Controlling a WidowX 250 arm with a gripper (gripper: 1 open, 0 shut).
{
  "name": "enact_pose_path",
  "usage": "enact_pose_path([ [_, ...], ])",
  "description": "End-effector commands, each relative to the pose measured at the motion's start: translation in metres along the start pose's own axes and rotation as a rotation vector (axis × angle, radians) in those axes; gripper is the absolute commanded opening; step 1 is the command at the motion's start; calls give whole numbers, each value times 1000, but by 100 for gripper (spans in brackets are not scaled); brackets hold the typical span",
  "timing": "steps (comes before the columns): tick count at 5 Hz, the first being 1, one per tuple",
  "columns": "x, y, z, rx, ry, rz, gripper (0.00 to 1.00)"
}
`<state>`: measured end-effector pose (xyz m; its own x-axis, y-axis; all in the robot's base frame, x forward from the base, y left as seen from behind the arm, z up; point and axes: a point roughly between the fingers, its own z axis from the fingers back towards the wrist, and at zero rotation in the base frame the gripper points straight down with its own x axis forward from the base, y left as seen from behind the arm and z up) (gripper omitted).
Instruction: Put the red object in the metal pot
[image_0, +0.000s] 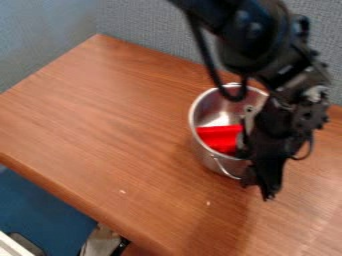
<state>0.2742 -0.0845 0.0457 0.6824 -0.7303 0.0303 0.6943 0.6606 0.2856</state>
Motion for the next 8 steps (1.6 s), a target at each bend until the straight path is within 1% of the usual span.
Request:
enact_pose_path([
  [1, -17, 3, 13, 22, -63, 68, 0],
  [2, -10, -4, 10, 34, -114, -47, 0],
  [4, -9, -19, 4, 60, -206, -256, 0],
  [5, 1, -28, -5, 52, -208, -303, 100],
  [6, 4, -27, 1, 56, -216, -332, 0],
  [7, 4, -16, -11, 76, -204, -351, 100],
  [8, 4, -3, -24, 100, -192, -372, 100],
])
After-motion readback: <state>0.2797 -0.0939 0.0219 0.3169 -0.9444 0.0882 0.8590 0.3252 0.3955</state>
